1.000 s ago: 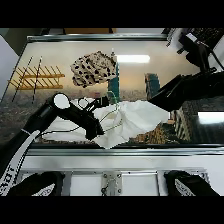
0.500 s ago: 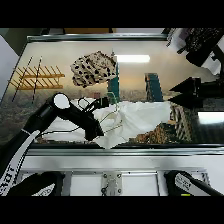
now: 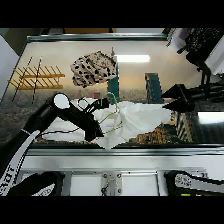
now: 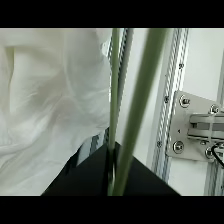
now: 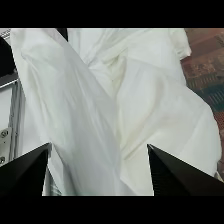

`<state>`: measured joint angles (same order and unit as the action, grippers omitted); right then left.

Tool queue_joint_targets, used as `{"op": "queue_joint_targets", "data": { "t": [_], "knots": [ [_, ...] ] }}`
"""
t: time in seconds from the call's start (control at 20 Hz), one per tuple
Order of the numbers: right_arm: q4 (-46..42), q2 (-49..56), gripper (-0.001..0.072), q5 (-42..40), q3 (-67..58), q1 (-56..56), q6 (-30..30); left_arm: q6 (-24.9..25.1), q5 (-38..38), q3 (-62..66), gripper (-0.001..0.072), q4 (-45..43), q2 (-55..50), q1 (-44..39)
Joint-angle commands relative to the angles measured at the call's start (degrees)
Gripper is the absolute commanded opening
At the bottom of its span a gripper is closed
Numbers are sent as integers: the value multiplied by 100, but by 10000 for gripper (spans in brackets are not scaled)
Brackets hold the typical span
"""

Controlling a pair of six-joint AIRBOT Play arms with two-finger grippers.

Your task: Fold the clothes and pants, and hang the long-sleeved shirts on hangers.

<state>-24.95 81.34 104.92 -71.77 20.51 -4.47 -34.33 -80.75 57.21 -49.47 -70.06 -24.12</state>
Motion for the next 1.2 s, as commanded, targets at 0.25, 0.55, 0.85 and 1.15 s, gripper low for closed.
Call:
{"op": "queue_joint_targets", "data": {
  "t": [0.25, 0.55, 0.85, 1.15],
  "knots": [
    [15, 111, 657, 72, 341, -557, 280, -2, 42, 4, 9, -2, -2, 0],
    [15, 114, 657, 68, 341, -717, 227, -2, 39, 4, 9, -2, -2, 0],
    [13, 114, 657, 68, 341, -717, 212, -2, 42, 4, 9, -2, -2, 0],
    [20, 114, 657, 52, 341, -704, 214, -2, 31, 4, 9, -2, -2, 0]
  ]
}}
